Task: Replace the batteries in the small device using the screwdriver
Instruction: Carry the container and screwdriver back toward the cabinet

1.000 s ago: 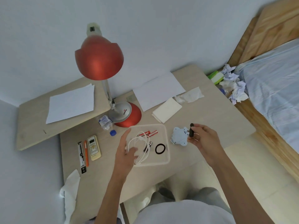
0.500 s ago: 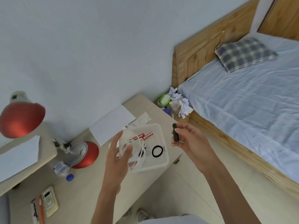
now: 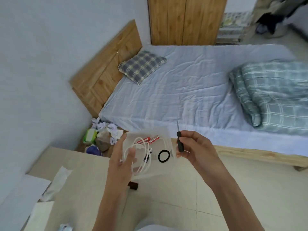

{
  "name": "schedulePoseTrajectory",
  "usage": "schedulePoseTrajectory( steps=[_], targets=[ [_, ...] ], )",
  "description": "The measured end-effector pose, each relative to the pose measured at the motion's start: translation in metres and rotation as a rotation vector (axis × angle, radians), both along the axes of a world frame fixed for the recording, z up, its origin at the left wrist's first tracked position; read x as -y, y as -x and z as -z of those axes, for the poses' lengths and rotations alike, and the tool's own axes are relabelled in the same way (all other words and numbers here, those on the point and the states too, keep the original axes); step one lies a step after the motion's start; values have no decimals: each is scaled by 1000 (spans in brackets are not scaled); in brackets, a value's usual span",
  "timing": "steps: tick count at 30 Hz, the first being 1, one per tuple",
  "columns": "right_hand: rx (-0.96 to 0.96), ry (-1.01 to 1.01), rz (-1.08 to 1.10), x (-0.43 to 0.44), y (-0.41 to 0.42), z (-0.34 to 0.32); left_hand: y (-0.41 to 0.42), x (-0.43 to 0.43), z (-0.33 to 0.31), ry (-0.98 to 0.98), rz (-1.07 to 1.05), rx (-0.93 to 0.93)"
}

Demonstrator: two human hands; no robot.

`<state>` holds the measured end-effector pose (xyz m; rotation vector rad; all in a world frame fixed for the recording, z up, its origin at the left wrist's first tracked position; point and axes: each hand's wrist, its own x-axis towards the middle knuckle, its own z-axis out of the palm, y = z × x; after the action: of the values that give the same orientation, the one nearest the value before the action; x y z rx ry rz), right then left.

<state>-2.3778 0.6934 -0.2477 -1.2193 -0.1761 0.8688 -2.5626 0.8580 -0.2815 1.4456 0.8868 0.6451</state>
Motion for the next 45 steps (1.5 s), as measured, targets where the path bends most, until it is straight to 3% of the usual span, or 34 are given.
schedulePoseTrajectory(
  steps=[10, 24, 34, 45],
  targets=[
    [-2, 11, 547, 150, -99, 5, -222, 74, -6, 36, 537, -118],
    [66, 15, 1121, 297, -265, -5, -517, 227, -20, -11, 1123, -63],
    [38, 16, 1393, 453, -351, 6, -652, 379, 0, -10, 1301, -77],
    [94, 39, 1430, 680, -488, -10, -791, 618, -12, -19, 1346, -37]
  ],
)
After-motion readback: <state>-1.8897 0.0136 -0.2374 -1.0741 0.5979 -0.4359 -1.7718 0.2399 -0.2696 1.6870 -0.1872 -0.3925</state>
